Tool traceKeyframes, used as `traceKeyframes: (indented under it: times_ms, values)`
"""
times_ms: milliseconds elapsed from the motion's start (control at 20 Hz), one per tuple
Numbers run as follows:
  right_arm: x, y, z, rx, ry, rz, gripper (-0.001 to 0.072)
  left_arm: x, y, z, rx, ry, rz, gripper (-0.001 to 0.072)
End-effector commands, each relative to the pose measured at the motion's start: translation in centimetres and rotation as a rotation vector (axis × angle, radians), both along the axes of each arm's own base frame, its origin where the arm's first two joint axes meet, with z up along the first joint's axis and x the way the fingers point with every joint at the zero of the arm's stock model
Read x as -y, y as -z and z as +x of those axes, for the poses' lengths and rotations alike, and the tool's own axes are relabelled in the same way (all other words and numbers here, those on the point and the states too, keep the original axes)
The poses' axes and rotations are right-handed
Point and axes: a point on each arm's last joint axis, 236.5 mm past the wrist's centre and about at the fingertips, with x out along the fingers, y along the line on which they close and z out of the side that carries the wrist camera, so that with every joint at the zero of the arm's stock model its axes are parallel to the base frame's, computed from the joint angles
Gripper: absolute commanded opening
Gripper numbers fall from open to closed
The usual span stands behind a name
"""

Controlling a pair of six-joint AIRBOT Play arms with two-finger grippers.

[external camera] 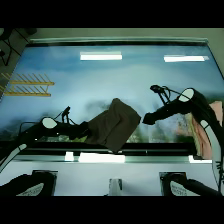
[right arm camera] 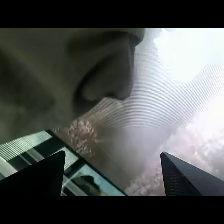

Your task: Fold the shirts.

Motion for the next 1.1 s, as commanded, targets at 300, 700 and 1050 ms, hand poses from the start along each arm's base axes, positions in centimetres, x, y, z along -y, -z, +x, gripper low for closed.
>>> traceKeyframes:
  times_ms: [300, 700, 1050]
  values:
    - [-2.4, 5.5, 3.0, -0.022, 0.084, 0.04, 0.051, 0.4, -4.7, 1.0, 0.144, 0.002, -0.047, 0.0039]
    - [-4.6, 2.9, 5.8, 0.164, -0.017, -0.026, 0.0024, -0.7, -10.3, 4.1, 0.383, -0.069, -0.062, 0.0039]
    - [9.9, -30.1, 10.2, 0.967, 0.219, -0.301, 0.0024, -14.3, -44.7, 8.3, 1.283, -0.479, -0.061, 0.0038]
